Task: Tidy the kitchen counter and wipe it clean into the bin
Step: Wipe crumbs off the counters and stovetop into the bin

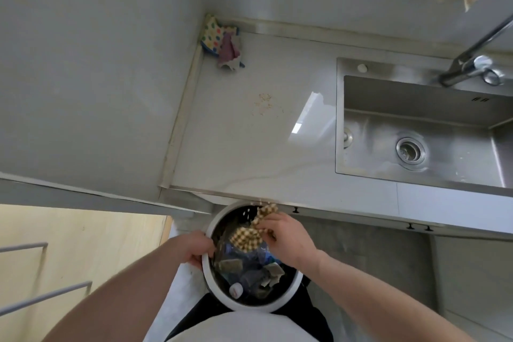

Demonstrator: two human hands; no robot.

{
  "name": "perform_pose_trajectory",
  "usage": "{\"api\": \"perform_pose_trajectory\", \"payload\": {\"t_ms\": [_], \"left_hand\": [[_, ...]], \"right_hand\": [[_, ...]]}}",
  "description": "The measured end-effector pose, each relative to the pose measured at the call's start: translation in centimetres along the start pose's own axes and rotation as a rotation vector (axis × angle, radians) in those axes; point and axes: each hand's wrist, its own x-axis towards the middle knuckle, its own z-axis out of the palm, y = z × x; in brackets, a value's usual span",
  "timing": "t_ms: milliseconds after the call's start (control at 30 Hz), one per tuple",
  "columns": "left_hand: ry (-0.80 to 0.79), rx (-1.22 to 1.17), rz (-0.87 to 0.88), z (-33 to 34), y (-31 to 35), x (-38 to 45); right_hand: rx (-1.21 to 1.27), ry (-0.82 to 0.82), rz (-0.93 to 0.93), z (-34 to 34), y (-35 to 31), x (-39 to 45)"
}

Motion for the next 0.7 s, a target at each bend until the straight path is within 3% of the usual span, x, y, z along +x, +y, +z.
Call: {"api": "perform_pose_trajectory", "payload": {"t_ms": [167,333,433,567,700], "left_hand": [[0.000,0.008,-0.003,-0.2,0.2,0.4],[-0.006,0.029,0.007,-0.4,0.2,0.8],[-0.010,0.025,0.012,-0.6,0.2,1.1],[-0.016,0.026,0.024,-0.9,0.2,1.4],[-0.013,0.051,0.030,-1.4,0.3,1.5]], "right_hand": [[0.169,0.193,0.062,-5.6,0.0,2.0],[0.316,0.512,0.135,-12.7,1.1,9.4],[0.324,0.577,0.177,-15.1,1.9,13.3],[0.189,0.472,0.214,-15.4,3.6,16.7],[-0.045,0.148,0.134,-11.9,3.9,16.5]]}}
